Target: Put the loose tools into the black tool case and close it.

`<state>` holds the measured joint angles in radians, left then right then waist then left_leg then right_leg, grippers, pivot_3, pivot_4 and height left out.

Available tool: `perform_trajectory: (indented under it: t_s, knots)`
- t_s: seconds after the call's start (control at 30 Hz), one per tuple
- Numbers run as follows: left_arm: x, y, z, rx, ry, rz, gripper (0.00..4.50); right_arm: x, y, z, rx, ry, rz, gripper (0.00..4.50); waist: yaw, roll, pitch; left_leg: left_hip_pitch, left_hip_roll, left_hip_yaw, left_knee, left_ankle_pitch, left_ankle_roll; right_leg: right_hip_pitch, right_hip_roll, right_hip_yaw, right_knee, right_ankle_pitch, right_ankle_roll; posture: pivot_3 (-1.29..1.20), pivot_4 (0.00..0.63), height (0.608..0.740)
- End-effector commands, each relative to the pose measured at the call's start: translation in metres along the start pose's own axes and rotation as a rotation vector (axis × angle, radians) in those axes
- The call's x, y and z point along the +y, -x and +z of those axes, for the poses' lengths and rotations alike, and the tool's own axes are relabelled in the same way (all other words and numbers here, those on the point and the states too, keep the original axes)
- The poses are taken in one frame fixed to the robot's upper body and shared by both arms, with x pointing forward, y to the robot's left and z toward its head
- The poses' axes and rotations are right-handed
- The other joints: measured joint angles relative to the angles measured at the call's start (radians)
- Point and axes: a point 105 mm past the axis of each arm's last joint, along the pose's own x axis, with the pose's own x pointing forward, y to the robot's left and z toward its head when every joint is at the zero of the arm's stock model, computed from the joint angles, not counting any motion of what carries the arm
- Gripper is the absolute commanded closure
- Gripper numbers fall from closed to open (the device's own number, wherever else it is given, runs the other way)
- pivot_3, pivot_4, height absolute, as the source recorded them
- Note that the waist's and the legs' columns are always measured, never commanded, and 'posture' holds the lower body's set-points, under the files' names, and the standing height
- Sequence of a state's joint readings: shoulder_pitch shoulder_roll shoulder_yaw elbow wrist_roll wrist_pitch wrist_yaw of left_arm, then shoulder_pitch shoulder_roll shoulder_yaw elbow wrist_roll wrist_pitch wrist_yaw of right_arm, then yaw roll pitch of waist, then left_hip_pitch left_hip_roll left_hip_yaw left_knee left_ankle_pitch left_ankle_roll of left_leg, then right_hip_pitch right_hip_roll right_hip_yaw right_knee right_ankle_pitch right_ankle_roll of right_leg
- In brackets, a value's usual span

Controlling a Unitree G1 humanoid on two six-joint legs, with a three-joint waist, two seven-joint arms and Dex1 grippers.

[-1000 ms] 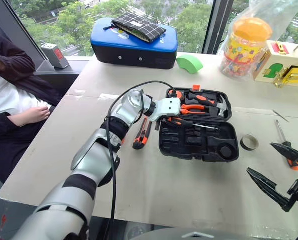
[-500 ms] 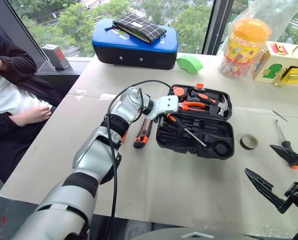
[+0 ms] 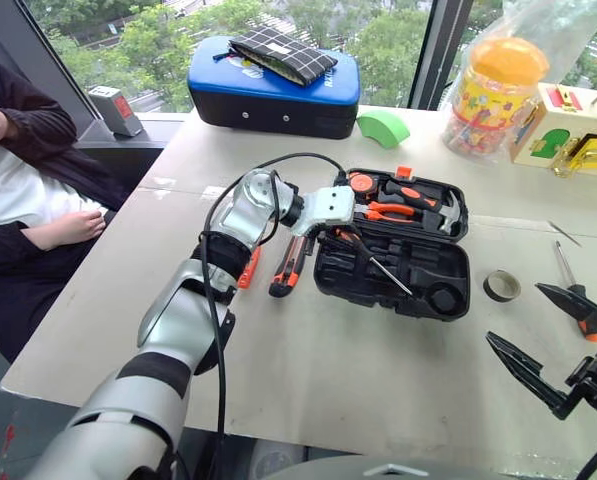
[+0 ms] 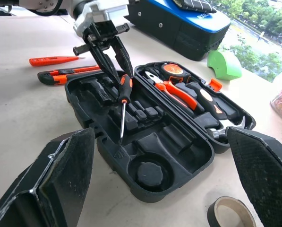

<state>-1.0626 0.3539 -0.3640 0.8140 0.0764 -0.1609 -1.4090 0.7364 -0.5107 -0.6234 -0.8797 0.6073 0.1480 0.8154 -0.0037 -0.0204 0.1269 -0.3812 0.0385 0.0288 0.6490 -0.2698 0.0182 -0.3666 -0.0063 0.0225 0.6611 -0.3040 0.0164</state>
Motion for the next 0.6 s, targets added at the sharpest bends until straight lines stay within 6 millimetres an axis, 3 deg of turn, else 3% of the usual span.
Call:
perform_trajectory:
  t_s: [0.03, 0.07, 0.2, 0.43, 0.5, 0.57, 0.6]
  knots:
    - [0.003, 0.010, 0.014, -0.004, -0.059, -0.069, 2.65, 0.002, 0.001, 0.004, -0.011, 0.011, 0.003, 0.00, 0.000, 0.000, 0.000, 0.000, 0.000, 0.000, 0.000, 0.000, 0.000, 0.000, 0.000, 0.000, 0.000, 0.000, 0.000, 0.00, 0.150, 0.740]
    - [0.003, 0.011, 0.014, 0.002, -0.068, -0.080, 2.41, 0.003, 0.002, 0.004, -0.010, 0.009, 0.002, 0.00, 0.000, 0.000, 0.000, 0.000, -0.001, 0.000, 0.000, 0.000, 0.000, 0.000, 0.000, 0.000, 0.000, 0.000, 0.000, 0.00, 0.150, 0.740]
    - [0.006, 0.006, 0.013, 0.042, -0.141, -0.083, 0.60, 0.005, 0.003, 0.004, -0.007, 0.004, -0.006, 0.00, 0.000, 0.000, 0.000, 0.000, -0.001, 0.000, 0.000, 0.000, 0.000, 0.000, 0.001, 0.000, 0.000, 0.000, 0.000, 0.00, 0.150, 0.740]
    - [0.010, -0.010, 0.006, 0.141, -0.225, -0.096, 0.60, 0.009, 0.004, 0.004, -0.004, 0.001, -0.027, 0.00, 0.001, 0.000, 0.000, 0.000, -0.001, 0.000, 0.000, 0.000, 0.000, 0.000, 0.002, 0.001, 0.000, 0.000, 0.000, 0.00, 0.150, 0.740]
    - [0.010, -0.014, 0.001, 0.180, -0.239, -0.096, 0.97, 0.010, 0.006, 0.004, 0.001, 0.003, -0.038, 0.00, 0.001, 0.000, 0.000, 0.000, -0.001, -0.001, 0.000, 0.000, 0.000, 0.000, 0.002, 0.001, 0.000, 0.000, 0.000, 0.00, 0.150, 0.740]
    - [0.010, -0.015, 0.000, 0.187, -0.237, -0.101, 1.82, 0.010, 0.006, 0.005, 0.002, 0.004, -0.043, 0.00, 0.001, 0.000, 0.000, 0.000, -0.001, -0.001, 0.000, 0.000, 0.000, 0.000, 0.002, 0.001, 0.000, 0.000, 0.000, 0.00, 0.150, 0.740]
    - [0.010, -0.015, -0.001, 0.190, -0.237, -0.103, 1.98, 0.010, 0.007, 0.005, 0.003, 0.003, -0.047, 0.00, -0.001, 0.000, 0.000, 0.000, -0.001, -0.001, 0.000, 0.000, 0.000, 0.000, 0.002, 0.001, 0.000, 0.000, 0.000, 0.00, 0.150, 0.740]
